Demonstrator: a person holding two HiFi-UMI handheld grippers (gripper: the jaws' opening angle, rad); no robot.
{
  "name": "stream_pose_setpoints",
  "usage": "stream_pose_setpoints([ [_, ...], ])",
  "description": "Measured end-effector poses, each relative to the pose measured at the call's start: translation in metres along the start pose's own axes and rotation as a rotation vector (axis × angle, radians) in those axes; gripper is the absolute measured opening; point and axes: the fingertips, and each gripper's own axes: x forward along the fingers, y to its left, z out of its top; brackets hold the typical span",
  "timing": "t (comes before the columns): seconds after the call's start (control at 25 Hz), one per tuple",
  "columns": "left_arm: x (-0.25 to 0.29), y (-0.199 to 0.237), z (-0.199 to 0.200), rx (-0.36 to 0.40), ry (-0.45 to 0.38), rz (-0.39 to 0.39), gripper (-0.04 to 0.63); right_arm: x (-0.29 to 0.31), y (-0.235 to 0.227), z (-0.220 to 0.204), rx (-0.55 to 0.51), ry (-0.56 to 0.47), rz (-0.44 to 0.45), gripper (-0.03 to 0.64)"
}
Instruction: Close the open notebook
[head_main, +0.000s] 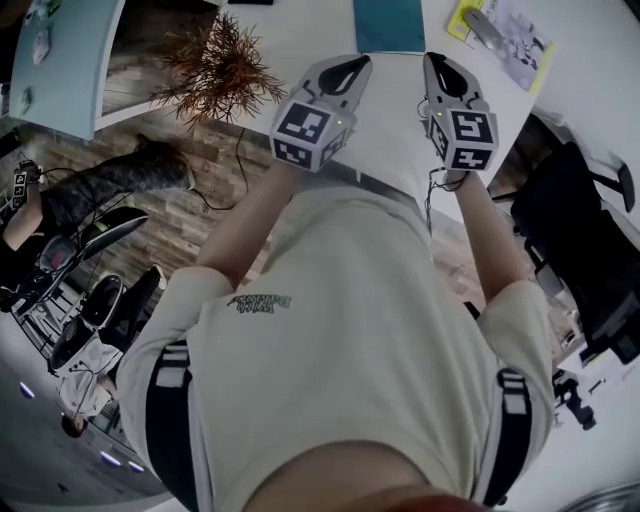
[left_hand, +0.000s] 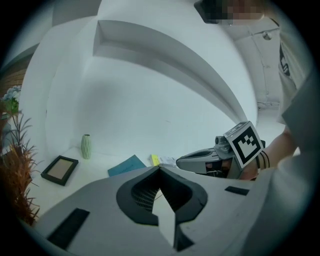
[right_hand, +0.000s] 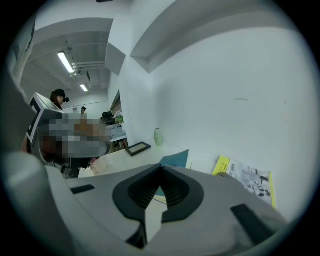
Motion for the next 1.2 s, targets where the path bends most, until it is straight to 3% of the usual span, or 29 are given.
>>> stream_pose_setpoints([
  [0.4, -0.044, 0.0, 0.039, -0.002, -0.073, 0.019, 0.012, -0.021, 0.031, 0.054, -0.094, -0.08, 0.032, 0.003],
  [0.68, -0.063, 0.002, 0.061, 0.039, -0.145, 0.028, 0.012, -0.038, 0.051, 0.085, -0.137, -0.171, 0.05, 0.002],
  [0.92, -0.078, 0.006, 0.08, 0.065, -0.192, 0.024, 0.012, -0.054, 0.076, 0.107, -0.134, -0.226, 0.099, 0.002],
  [1.08, -0.086, 0.009, 0.091, 0.02, -0.223, 0.024, 0.012, -0.063, 0.09, 0.117, -0.133, -0.247, 0.132, 0.002],
  [1.2, -0.09, 0.007, 0.1, 0.052, -0.25, 0.031, 0.012, -0.068, 0.099, 0.125, -0.143, -0.281, 0.156, 0.002],
])
